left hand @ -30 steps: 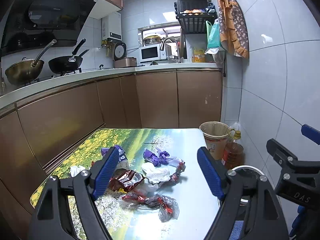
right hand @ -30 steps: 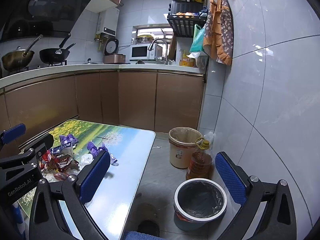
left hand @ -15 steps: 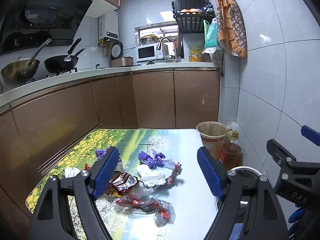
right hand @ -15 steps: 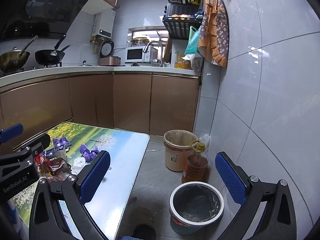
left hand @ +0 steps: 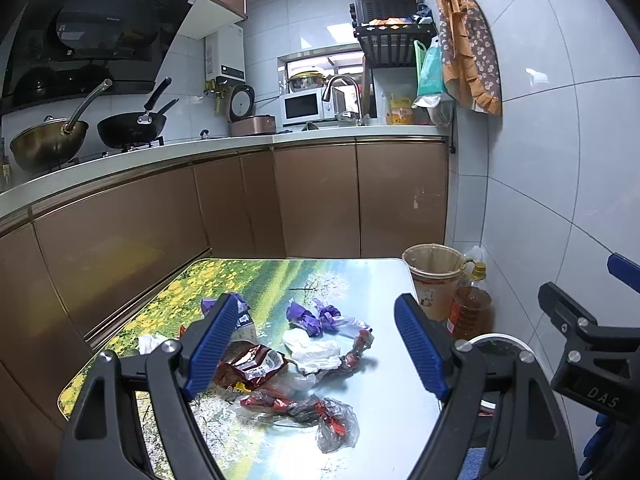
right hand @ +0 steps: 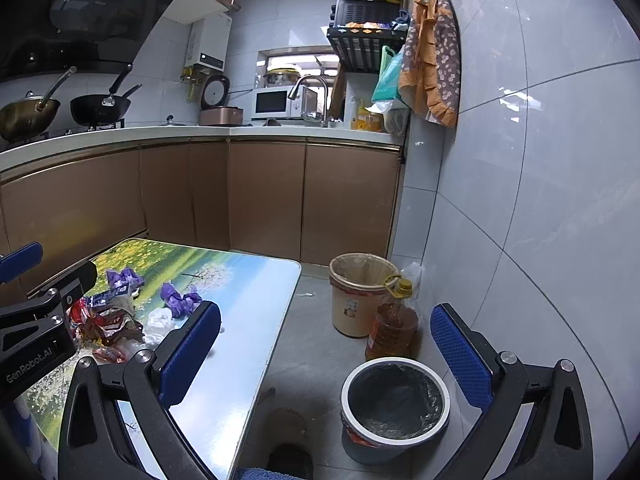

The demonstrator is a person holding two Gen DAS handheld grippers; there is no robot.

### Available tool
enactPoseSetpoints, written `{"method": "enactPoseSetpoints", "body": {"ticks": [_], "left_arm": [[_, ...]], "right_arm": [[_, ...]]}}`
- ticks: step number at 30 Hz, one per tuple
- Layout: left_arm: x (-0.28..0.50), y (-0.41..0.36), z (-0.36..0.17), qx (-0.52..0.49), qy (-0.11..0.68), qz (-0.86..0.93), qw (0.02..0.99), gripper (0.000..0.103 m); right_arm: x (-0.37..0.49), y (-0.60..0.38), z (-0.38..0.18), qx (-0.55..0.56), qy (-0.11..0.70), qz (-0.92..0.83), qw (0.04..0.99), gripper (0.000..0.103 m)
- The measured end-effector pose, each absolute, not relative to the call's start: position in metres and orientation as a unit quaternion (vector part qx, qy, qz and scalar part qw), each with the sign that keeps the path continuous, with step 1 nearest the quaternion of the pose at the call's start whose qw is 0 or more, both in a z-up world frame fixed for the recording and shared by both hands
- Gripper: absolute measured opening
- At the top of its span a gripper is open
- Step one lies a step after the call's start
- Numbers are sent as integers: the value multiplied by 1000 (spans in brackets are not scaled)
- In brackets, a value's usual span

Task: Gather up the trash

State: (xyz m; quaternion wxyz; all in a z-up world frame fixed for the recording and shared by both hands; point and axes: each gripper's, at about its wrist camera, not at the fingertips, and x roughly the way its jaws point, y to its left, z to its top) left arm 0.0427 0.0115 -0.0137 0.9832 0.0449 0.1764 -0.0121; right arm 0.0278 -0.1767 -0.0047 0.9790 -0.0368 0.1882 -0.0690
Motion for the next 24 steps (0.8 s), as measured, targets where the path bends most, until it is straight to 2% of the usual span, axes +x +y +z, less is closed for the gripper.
{"method": "enactPoseSetpoints", "body": {"ticks": [24], "left_arm": [[22, 40, -10, 15, 194, -15, 981, 80]], "right_arm": [[5, -156, 7, -39, 188, -39, 981, 103]]}}
